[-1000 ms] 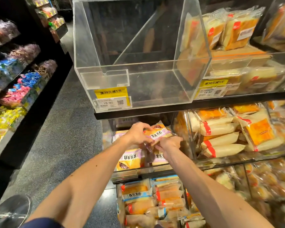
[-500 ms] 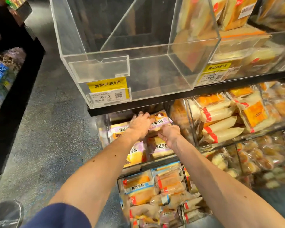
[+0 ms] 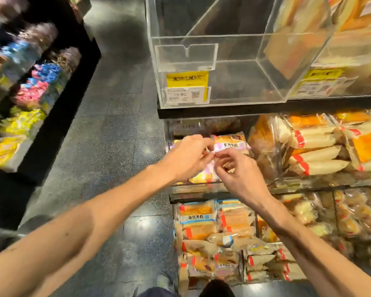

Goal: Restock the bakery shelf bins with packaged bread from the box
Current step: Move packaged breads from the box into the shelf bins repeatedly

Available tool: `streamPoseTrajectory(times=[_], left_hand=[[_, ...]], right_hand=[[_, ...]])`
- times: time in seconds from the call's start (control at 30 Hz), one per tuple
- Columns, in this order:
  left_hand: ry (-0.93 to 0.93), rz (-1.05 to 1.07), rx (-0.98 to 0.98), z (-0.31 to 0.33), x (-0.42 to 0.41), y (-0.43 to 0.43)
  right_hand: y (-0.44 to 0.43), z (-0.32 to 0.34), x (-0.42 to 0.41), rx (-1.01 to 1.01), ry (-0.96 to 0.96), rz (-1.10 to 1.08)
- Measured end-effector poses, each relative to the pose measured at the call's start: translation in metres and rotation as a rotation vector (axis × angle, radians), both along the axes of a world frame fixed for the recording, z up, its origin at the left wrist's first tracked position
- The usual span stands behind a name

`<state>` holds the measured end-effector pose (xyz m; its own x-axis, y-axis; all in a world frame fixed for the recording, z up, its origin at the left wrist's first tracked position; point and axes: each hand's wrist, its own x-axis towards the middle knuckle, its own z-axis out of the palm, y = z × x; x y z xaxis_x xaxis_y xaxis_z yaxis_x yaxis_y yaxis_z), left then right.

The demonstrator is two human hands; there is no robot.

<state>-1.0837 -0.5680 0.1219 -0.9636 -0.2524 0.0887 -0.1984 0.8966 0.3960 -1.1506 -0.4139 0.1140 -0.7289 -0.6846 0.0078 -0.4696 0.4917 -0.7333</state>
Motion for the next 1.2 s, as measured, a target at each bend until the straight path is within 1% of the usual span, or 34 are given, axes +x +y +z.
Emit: streamPoseTrajectory(times=[0.1, 0.17, 0.27, 0.33, 0.37, 0.4, 0.43, 0.47, 0.5, 0.57, 0.63, 0.67, 0.77, 0.83, 0.97, 1.03, 1.13, 1.2], left_hand=[[0.092, 0.204, 0.009, 0.008, 0.082, 0.01], [0.094, 0.383, -0.042, -0.001, 0.147, 0.019], [0.038, 0.719, -0.092, -0.022, 0.259, 0.047], [0.051, 0.981, -0.06, -0.033, 0.336, 0.076], [0.061, 1.117, -0.023, -0.036, 0.372, 0.092], [0.032, 1.223, 0.056, -0.039, 0.406, 0.108], [0.018, 1.312, 0.137, -0.045, 0.44, 0.126], [-0.018, 1.374, 0.155, -0.052, 0.473, 0.143], [-0.093, 1.47, 0.196, -0.059, 0.497, 0.157], [-0.186, 1.685, 0.253, -0.077, 0.558, 0.196], [-0.189, 1.812, 0.318, -0.097, 0.605, 0.225], [-0.174, 1.868, 0.381, -0.11, 0.627, 0.238], [-0.133, 1.947, 0.558, -0.144, 0.685, 0.263], [-0.143, 1.973, 0.652, -0.171, 0.72, 0.273], [-0.171, 2.017, 0.873, -0.234, 0.777, 0.289], [-0.19, 2.008, 0.961, -0.261, 0.797, 0.292], [-0.232, 1.946, 1.041, -0.3, 0.819, 0.291], [-0.263, 1.897, 1.078, -0.327, 0.829, 0.288]], right_hand=[[0.003, 0.006, 0.044, 0.005, 0.12, 0.278], [0.001, 0.001, 0.079, -0.013, 0.123, 0.425], [-0.011, -0.015, 0.147, -0.003, 0.099, 0.715], [-0.02, -0.025, 0.204, 0.057, 0.097, 0.948], [-0.024, -0.029, 0.232, 0.102, 0.097, 1.067], [-0.027, -0.031, 0.26, 0.138, 0.11, 1.182], [-0.029, -0.034, 0.288, 0.16, 0.134, 1.291], [-0.03, -0.035, 0.316, 0.17, 0.155, 1.384], [-0.031, -0.036, 0.337, 0.177, 0.161, 1.453], [-0.028, -0.039, 0.397, 0.183, 0.153, 1.609], [-0.025, -0.047, 0.449, 0.206, 0.173, 1.718], [-0.024, -0.053, 0.473, 0.217, 0.185, 1.762], [-0.026, -0.078, 0.544, 0.28, 0.205, 1.842], [-0.028, -0.099, 0.59, 0.327, 0.217, 1.859], [-0.033, -0.154, 0.668, 0.529, 0.218, 1.863], [-0.037, -0.183, 0.699, 0.674, 0.23, 1.822], [-0.042, -0.225, 0.734, 0.915, 0.192, 1.686], [-0.044, -0.25, 0.751, 1.001, 0.155, 1.581]])
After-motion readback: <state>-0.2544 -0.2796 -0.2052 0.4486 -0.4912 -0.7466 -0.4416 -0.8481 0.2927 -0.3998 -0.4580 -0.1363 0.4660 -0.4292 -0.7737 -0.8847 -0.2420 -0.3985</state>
